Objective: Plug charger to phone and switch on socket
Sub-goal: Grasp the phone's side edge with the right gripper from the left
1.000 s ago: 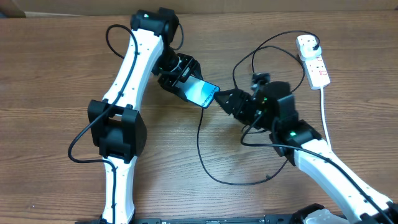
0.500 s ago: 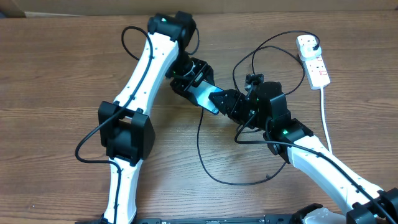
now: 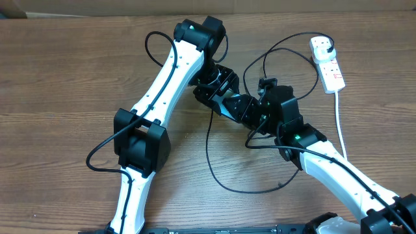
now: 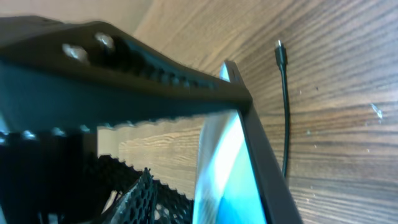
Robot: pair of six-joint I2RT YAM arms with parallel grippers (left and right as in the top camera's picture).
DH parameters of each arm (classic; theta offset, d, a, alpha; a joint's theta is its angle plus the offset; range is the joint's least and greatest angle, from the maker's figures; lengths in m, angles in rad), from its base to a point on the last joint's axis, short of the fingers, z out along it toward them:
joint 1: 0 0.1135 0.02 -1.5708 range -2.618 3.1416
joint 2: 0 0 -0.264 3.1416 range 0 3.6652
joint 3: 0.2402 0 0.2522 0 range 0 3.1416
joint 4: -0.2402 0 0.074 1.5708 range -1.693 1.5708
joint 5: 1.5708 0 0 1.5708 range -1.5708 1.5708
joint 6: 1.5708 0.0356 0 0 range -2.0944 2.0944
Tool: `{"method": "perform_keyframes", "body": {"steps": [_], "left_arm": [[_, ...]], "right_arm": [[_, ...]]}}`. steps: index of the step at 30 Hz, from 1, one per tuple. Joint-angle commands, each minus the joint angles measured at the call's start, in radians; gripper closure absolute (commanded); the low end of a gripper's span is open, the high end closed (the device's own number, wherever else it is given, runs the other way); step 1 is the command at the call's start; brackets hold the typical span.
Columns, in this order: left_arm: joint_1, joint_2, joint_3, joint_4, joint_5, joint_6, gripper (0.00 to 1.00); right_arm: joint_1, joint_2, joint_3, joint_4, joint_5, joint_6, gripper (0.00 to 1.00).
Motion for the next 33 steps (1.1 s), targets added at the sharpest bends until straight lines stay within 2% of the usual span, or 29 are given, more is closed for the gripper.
{"method": "perform_keyframes", "body": {"steps": [1, 10, 29, 33], "left_arm": [[-0.005, -0.053, 0.027, 0.01, 0.025, -0.029, 0.95], [-0.003, -0.053, 0.027, 0.013, 0.027, -0.039, 0.96], [0.003, -0.053, 0.027, 0.012, -0.043, -0.024, 0.96], [0.003, -0.053, 0.027, 0.012, -0.057, -0.024, 0.96]], "right_arm": [[0.002, 0.004, 0.027, -0.017, -0.005, -0.007, 0.65], [0.001, 0.004, 0.027, -0.026, 0.002, -0.006, 0.8], [0.001, 0.003, 0.027, -0.008, 0.002, -0.039, 0.82], [0.001, 0.003, 0.027, -0.008, 0.002, -0.041, 0.87]]}}
